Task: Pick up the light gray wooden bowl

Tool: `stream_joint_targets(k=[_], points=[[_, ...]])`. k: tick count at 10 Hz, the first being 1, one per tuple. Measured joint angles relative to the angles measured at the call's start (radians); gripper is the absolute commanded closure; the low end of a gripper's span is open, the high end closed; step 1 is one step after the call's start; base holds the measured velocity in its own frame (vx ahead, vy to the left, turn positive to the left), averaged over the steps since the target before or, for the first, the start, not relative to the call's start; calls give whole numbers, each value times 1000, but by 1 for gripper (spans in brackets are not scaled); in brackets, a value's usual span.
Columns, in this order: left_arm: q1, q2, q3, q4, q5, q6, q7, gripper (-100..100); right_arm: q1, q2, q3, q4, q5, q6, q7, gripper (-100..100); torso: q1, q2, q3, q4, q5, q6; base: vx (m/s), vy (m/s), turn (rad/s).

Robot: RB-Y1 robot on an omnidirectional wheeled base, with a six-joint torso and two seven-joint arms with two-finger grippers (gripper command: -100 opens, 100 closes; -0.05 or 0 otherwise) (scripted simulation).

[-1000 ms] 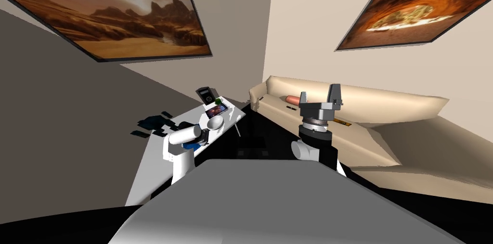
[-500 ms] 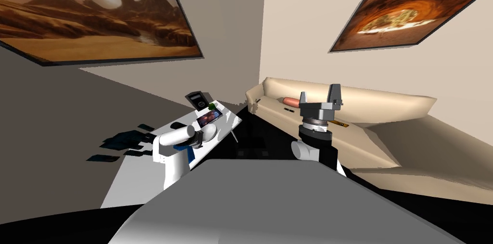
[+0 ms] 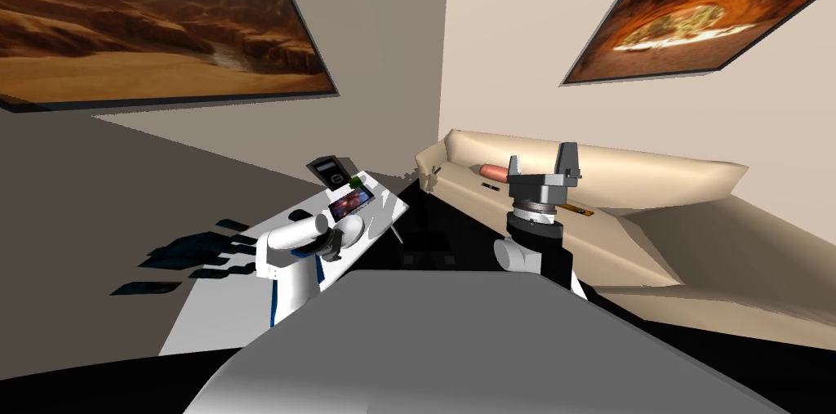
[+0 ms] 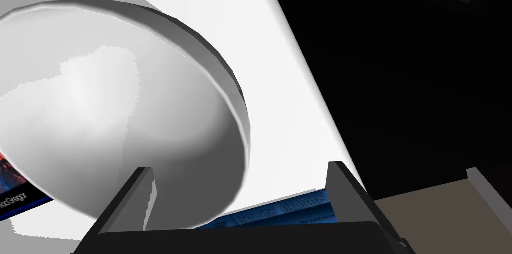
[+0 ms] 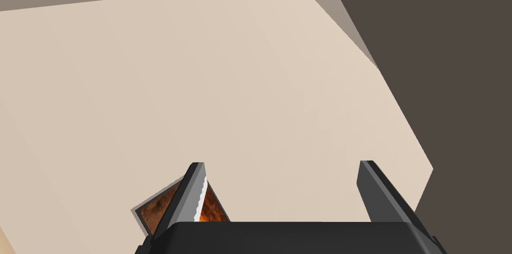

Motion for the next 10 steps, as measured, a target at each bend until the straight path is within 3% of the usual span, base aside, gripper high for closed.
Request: stream_joint_targets(k=[1, 2, 3, 10], points=[[6, 3, 9, 6, 7, 25, -4, -100, 0, 0, 0, 0, 0, 0, 0, 0, 0, 0, 0, 0, 0, 0, 16, 2, 1], [6, 4, 10, 7, 8, 30, -6, 0, 0, 0, 0, 0, 0, 0, 0, 0, 0, 1, 0, 0, 0, 0, 0, 0, 0], [6, 3, 10, 7, 8, 30, -6, -100, 0, 0, 0, 0, 0, 0, 0, 0, 0, 2, 1, 0, 0, 0, 27, -20, 7], [-44, -60, 175, 39, -54, -7, -186, -100, 0, 0, 0, 0, 0, 0, 0, 0, -2, 1, 0, 0, -1, 0, 33, -31, 7]])
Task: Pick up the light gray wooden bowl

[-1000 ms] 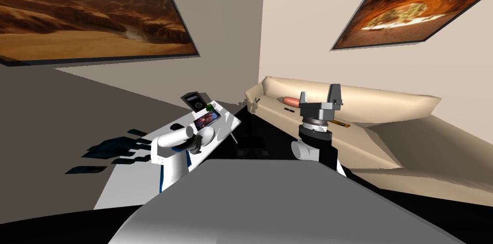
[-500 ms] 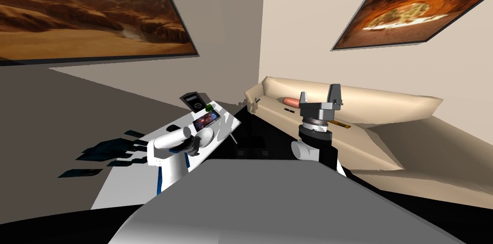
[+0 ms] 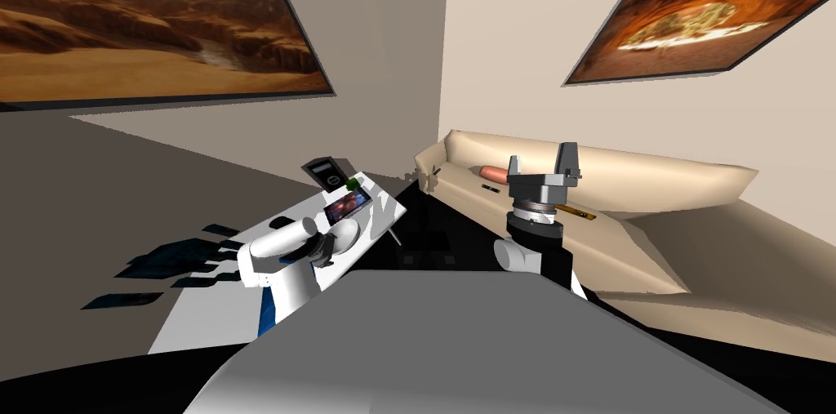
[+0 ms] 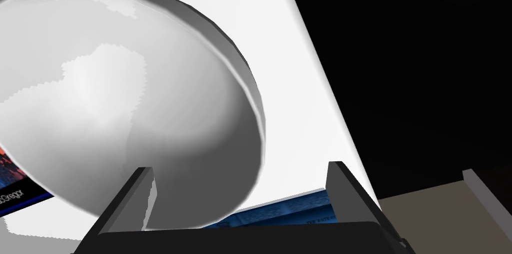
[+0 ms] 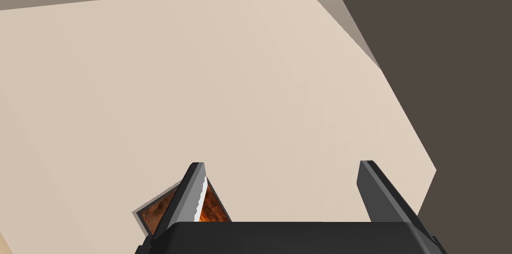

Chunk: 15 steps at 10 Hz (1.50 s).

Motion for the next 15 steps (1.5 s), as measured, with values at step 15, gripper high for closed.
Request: stream_joint_targets(k=[15], points=[[-116, -124, 362, 59, -128, -61, -408, -100, 0, 0, 0, 0, 0, 0, 0, 0, 0, 0, 0, 0, 0, 0, 32, -26, 6]])
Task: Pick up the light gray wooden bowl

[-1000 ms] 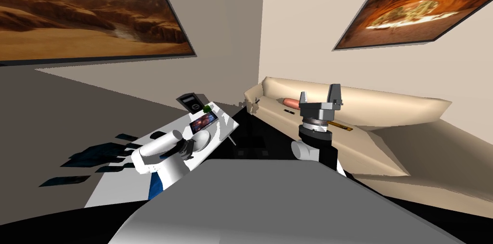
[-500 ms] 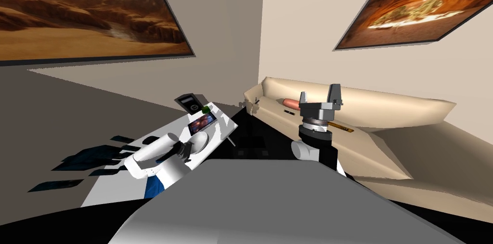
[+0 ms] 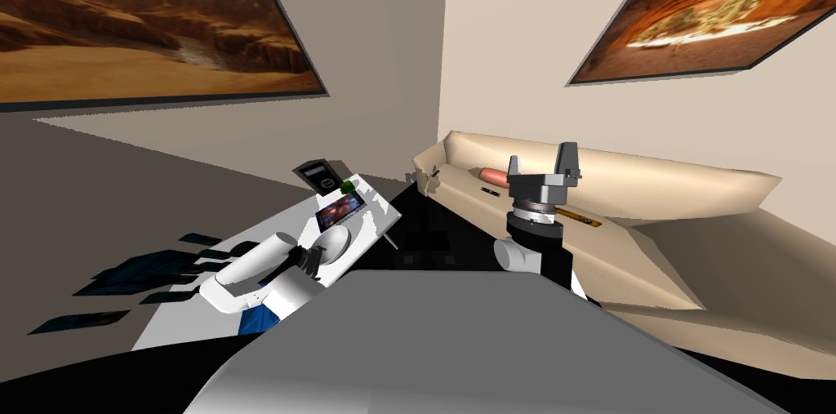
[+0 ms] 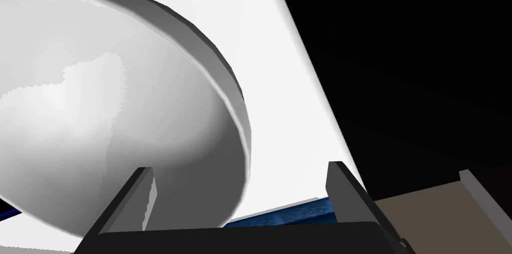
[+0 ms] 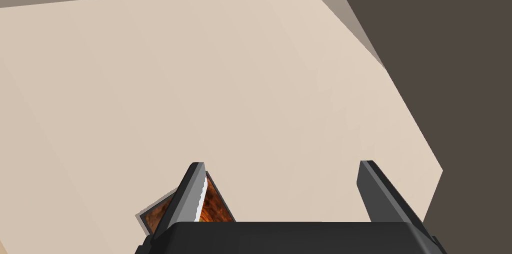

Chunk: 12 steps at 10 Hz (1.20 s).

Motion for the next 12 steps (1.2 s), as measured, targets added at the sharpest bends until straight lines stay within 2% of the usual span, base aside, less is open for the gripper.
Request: stream_joint_targets(k=[2, 3, 4, 8, 9, 10, 12], points=[[-22, -19, 55, 11, -23, -10, -57, -100, 0, 0, 0, 0, 0, 0, 0, 0, 0, -1, -1, 0, 0, 0, 27, -22, 3], [-23, -24, 65, 11, -26, -11, -78, -100, 0, 0, 0, 0, 0, 0, 0, 0, 1, 0, 0, 0, 0, 0, 0, 0, 0], [-23, -24, 66, 10, -27, -12, -82, 100, 0, 0, 0, 0, 0, 0, 0, 0, 1, 1, 1, 0, 0, 0, 0, 0, 0], [-23, -24, 66, 10, -26, -12, -83, 100, 0, 0, 0, 0, 0, 0, 0, 0, 2, 2, 1, 0, 1, 0, 0, 0, 0], [-23, -24, 66, 10, -26, -12, -83, 0, 0, 0, 0, 0, 0, 0, 0, 0, 2, 2, 1, 0, 1, 0, 0, 0, 0], [-23, -24, 66, 10, -26, -12, -83, 100, 0, 0, 0, 0, 0, 0, 0, 0, 2, 2, 1, 0, 1, 0, -41, 31, -2], [-7, -8, 19, 2, -9, -4, -36, 100, 0, 0, 0, 0, 0, 0, 0, 0, 5, 5, 3, 1, 1, 0, -45, 47, -11]])
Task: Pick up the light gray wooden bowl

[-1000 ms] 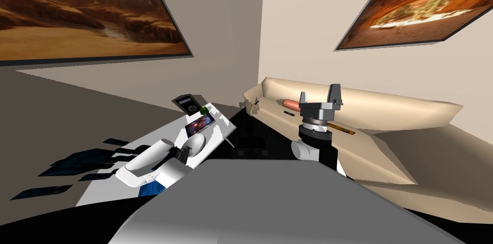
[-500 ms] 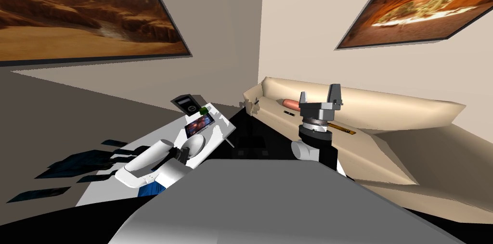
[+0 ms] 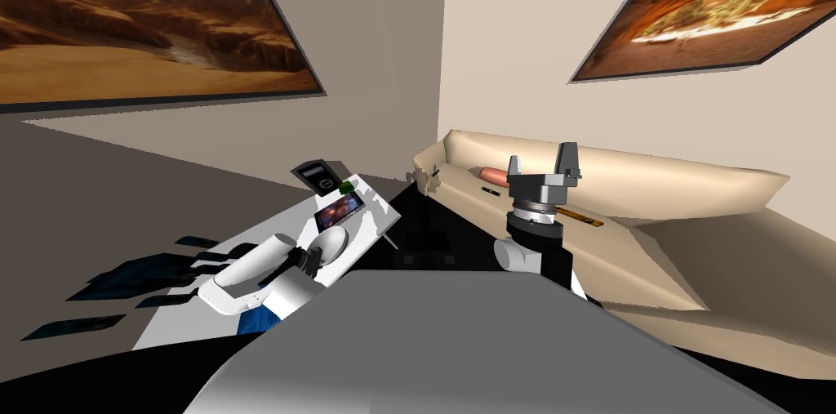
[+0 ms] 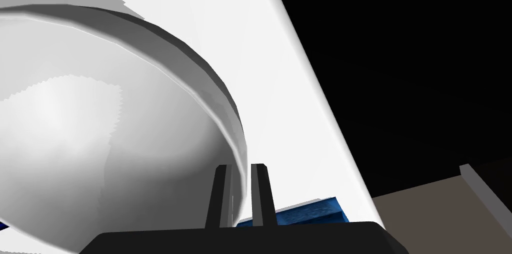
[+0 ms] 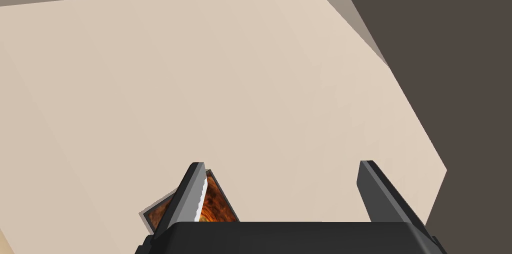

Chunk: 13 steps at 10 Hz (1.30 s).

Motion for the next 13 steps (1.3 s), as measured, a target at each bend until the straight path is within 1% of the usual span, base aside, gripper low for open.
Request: stream_joint_targets(k=[3, 4, 5, 8, 9, 10, 11, 12, 13], points=[[32, 38, -80, -16, 38, 19, 82, 100, 0, 0, 0, 0, 0, 0, 0, 0, -1, 1, 0, 0, -1, 0, -38, 32, -6], [39, 41, -110, -26, 43, 25, 111, 100, 0, 0, 0, 0, 0, 0, 0, 0, -2, 0, 0, 0, -1, 0, -17, 7, -5], [42, 42, -123, -26, 46, 25, 134, 100, 0, 0, 0, 0, 0, 0, 0, 0, -3, 0, 0, 0, -1, 0, -25, 18, -4], [71, 75, -204, -35, 79, 35, 218, 100, 0, 0, 0, 0, 0, 0, 0, 0, -2, 1, 1, 1, -2, 0, -39, 33, -8], [78, 85, -229, -42, 89, 44, 246, 100, 0, 0, 0, 0, 0, 0, 0, 0, -3, 1, 1, 1, -2, 0, -16, 15, -2], [80, 86, -241, -43, 90, 46, 269, 100, 0, 0, 0, 0, 0, 0, 0, 0, -4, 0, 0, 1, -2, 0, -28, 18, -6], [88, 98, -272, -45, 99, 49, 298, 100, 0, 0, 0, 0, 0, 0, 0, 0, -4, 0, 1, 1, -2, 1, -28, 24, -11], [96, 105, -294, -53, 108, 55, 326, 100, 0, 0, 0, 0, 0, 0, 0, 0, -4, 0, 1, 1, -3, 0, -42, 43, -9], [107, 122, -321, -58, 124, 64, 354, 100, 0, 0, 0, 0, 0, 0, 0, 0, -3, 2, 1, 1, -3, 0, -39, 38, -3]])
